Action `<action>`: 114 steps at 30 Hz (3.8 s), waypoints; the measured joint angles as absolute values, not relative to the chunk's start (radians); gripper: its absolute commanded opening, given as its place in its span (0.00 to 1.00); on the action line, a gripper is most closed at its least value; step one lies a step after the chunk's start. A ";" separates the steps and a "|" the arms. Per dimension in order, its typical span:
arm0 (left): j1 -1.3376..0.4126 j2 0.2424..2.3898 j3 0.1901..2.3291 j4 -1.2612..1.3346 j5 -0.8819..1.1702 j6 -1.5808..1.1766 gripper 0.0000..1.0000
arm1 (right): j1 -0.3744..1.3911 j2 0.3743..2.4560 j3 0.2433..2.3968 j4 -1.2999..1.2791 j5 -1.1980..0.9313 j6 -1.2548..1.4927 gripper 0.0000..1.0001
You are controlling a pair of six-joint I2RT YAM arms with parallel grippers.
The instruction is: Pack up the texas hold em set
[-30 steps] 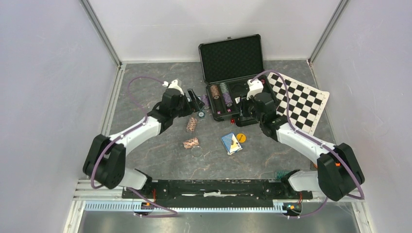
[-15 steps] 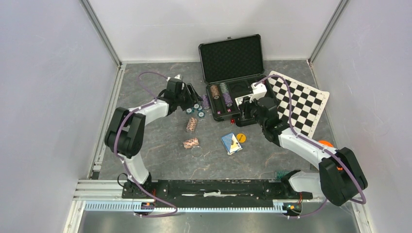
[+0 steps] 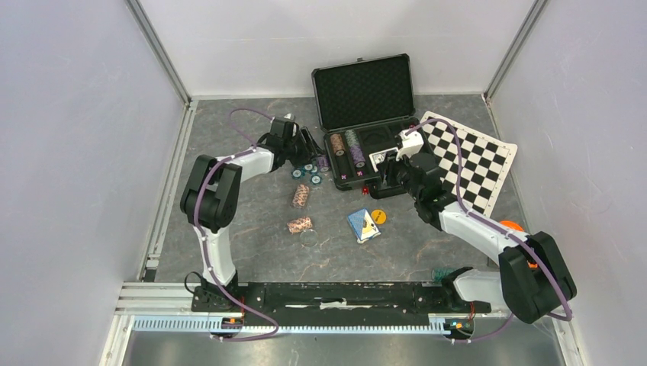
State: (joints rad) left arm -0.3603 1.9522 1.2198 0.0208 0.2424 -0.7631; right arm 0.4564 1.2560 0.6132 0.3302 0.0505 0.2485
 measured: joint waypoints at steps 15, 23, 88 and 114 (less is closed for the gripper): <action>-0.373 2.075 1.339 -0.043 0.258 -0.781 0.62 | 0.434 1.279 0.599 0.364 -0.009 0.276 0.37; -0.371 2.100 1.383 -0.073 0.269 -0.782 0.32 | 0.425 1.277 0.587 0.372 -0.022 0.278 0.37; -0.615 1.879 1.237 0.124 -0.046 -0.702 0.32 | 0.371 1.183 0.492 0.434 0.001 0.296 0.35; -0.651 1.789 1.190 0.031 -0.135 -0.653 0.28 | 0.363 1.183 0.480 0.454 0.001 0.310 0.36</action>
